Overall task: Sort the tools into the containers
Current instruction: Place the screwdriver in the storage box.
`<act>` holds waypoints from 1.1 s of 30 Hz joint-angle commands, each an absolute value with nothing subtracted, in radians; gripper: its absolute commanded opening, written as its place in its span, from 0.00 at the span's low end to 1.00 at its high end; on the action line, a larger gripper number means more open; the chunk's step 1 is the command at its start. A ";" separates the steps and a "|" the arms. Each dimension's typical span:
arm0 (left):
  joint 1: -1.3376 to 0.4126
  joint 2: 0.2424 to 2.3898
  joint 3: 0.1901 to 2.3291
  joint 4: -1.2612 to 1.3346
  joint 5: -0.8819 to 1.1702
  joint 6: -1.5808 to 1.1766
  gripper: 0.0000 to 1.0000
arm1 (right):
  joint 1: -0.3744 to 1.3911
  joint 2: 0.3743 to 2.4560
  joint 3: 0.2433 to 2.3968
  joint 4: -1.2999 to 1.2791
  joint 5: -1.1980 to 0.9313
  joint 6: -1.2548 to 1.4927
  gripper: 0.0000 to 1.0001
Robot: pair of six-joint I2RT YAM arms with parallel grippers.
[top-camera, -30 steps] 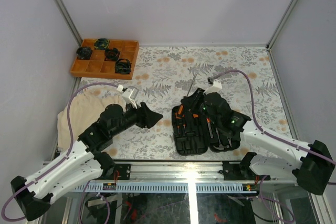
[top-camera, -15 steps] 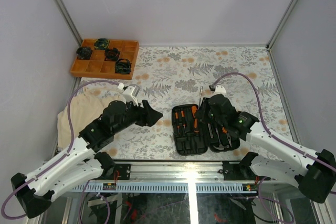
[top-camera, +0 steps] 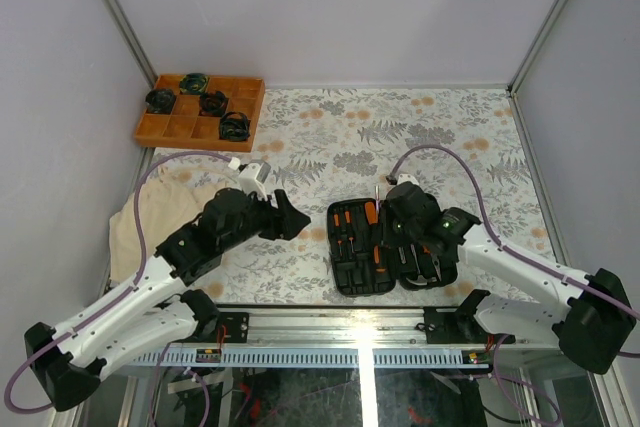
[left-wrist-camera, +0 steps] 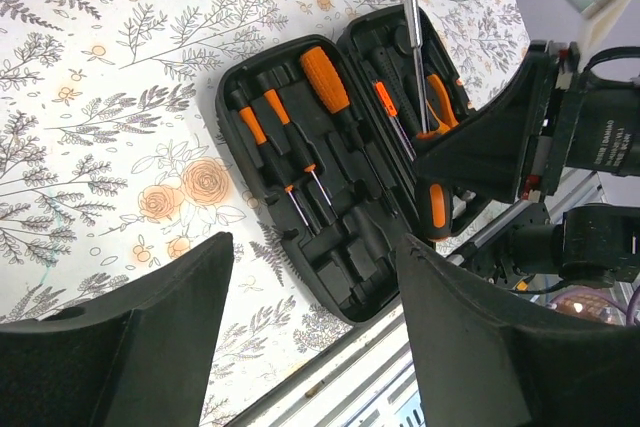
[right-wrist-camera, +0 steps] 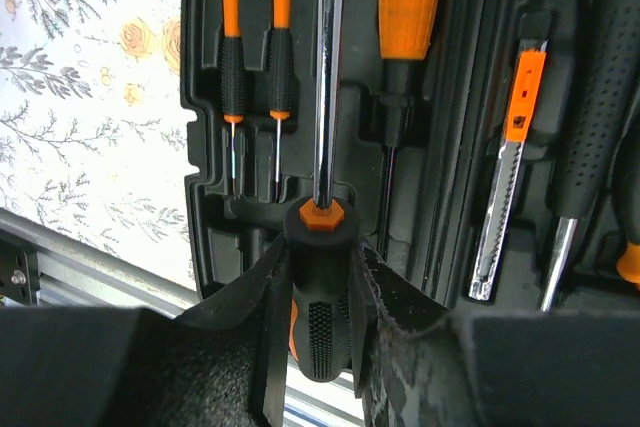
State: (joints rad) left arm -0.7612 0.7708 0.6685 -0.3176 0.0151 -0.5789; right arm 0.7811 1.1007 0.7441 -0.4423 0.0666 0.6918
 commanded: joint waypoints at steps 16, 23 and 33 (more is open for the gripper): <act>-0.743 0.765 0.715 -0.361 0.044 -0.509 0.66 | 0.842 1.187 0.640 -0.277 -0.001 0.795 0.02; -0.743 0.763 0.714 -0.359 0.041 -0.509 0.66 | 0.864 1.240 0.640 -0.277 0.005 0.788 0.03; -0.743 0.770 0.716 -0.357 0.046 -0.506 0.66 | 0.873 1.286 0.644 -0.313 -0.015 0.769 0.13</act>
State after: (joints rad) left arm -0.7498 0.7696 0.6861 -0.3603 0.0372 -0.5259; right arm 0.8585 1.2625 0.6353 -0.3065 0.0048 0.7811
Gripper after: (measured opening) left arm 0.662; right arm 0.295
